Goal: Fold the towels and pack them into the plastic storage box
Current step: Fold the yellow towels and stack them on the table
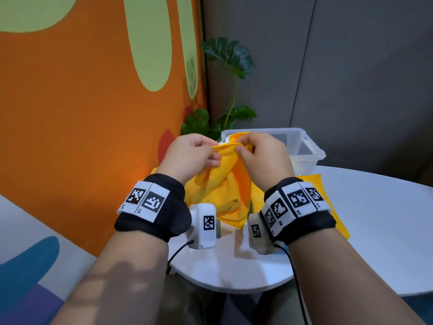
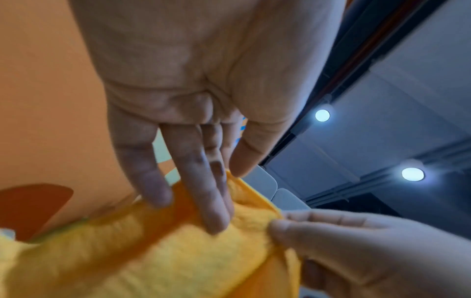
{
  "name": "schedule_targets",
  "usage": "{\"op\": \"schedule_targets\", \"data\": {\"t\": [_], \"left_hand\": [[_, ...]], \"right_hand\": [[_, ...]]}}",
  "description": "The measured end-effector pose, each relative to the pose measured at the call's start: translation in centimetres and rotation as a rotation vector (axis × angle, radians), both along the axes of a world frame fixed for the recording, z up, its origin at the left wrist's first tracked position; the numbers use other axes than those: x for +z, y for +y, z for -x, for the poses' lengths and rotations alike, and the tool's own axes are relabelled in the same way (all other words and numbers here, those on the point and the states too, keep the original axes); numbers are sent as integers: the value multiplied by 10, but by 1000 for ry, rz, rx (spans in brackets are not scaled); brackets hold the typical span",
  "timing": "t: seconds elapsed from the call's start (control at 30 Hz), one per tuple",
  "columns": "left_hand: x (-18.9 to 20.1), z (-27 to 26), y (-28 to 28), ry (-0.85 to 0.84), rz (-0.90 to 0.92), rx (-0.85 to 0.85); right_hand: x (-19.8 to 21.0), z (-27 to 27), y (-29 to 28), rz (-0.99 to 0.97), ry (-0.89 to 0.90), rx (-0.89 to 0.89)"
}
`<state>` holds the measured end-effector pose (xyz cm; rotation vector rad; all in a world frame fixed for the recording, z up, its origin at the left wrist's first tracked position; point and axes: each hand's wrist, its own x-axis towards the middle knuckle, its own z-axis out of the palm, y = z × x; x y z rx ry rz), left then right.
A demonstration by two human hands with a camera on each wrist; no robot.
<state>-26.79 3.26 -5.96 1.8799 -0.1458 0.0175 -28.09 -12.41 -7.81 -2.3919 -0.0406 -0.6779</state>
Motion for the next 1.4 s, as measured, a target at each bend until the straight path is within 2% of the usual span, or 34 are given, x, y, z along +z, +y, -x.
{"op": "schedule_targets", "data": {"t": [0.17, 0.3, 0.47, 0.53, 0.6, 0.83, 0.9, 1.03, 1.23, 1.3, 1.4], "left_hand": [[-12, 2, 2, 31, -352, -170], [-17, -2, 1, 75, -448, -187], [-24, -4, 10, 181, -704, -226], [-24, -6, 14, 174, -694, -203], [-21, -10, 19, 80, -670, -129], [12, -10, 29, -499, -506, 336], [22, -7, 27, -653, -444, 402], [36, -1, 23, -913, -318, 486], [46, 8, 20, -1027, -73, 498], [49, 10, 20, -1040, -17, 507], [50, 10, 22, -1039, -53, 561]], "right_hand": [[3, 3, 0, -74, -133, 10], [0, 5, 2, -103, -220, 46], [7, 4, -6, -204, -363, -4], [10, 3, -9, -198, -360, -34], [9, 2, -12, -196, -326, -78], [13, 3, -22, -155, -208, -203], [18, 4, -20, -164, -241, -209], [32, 5, -18, -176, -478, -218], [49, 11, -8, -310, -763, -120], [51, 12, -6, -301, -803, -100], [52, 13, -4, -291, -783, -65]]}}
